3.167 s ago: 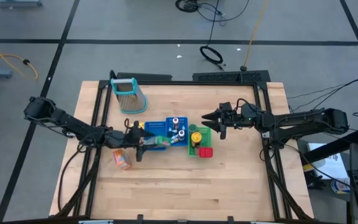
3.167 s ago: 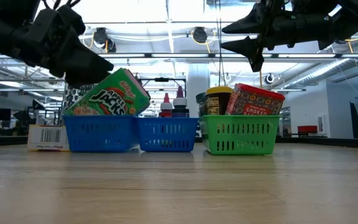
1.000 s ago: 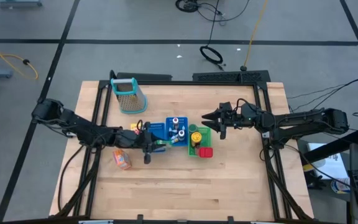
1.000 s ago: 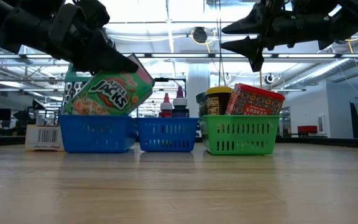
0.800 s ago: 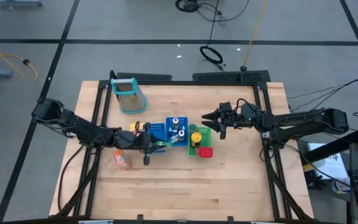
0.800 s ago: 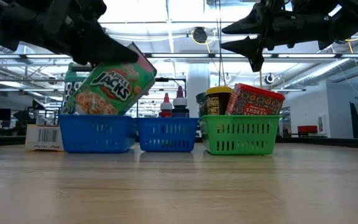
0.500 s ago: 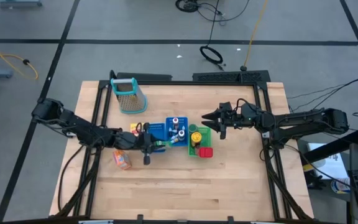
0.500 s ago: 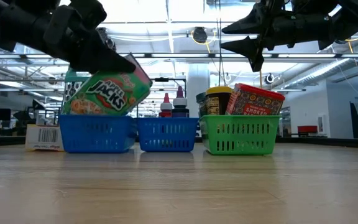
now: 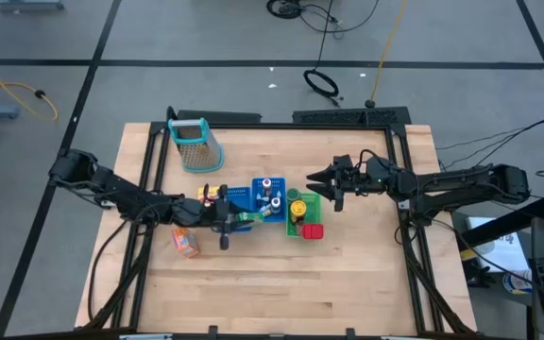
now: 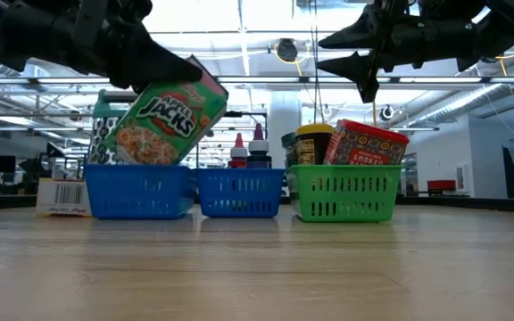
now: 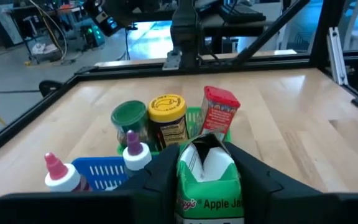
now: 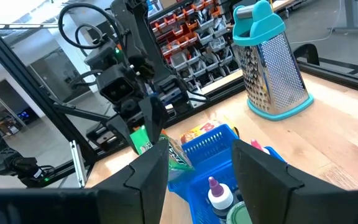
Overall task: Pick & Place Kitchen Items
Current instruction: Put the green cereal box into the left blue bin
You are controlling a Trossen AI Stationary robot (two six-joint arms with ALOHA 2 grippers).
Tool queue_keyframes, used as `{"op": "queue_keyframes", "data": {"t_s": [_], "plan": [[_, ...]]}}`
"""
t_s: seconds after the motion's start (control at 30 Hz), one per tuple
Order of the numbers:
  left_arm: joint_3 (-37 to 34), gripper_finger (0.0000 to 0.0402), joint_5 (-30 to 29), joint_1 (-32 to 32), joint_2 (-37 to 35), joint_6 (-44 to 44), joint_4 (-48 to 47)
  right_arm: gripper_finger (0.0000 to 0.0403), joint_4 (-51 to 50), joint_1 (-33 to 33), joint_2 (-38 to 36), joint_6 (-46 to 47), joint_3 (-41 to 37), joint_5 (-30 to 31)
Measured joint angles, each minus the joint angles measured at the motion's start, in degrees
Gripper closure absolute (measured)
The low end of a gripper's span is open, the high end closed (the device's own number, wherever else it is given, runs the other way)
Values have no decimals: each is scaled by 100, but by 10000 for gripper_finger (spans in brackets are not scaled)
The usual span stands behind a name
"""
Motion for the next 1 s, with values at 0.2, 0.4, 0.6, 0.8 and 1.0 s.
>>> {"op": "queue_keyframes", "data": {"t_s": [0.2,0.4,0.6,0.8,1.0], "plan": [[0,254,24,0,-1,73,314,234,1,1,0,0,0,0],[0,234,33,2,289,94,620,234,-1,1,0,0,0,0],[0,229,5,11,534,16,657,234,-2,0,0,2,-2,0],[0,229,-161,11,546,228,895,234,-2,0,0,2,-2,0],[0,229,-299,9,366,444,821,234,-24,0,0,2,-2,0]]}}
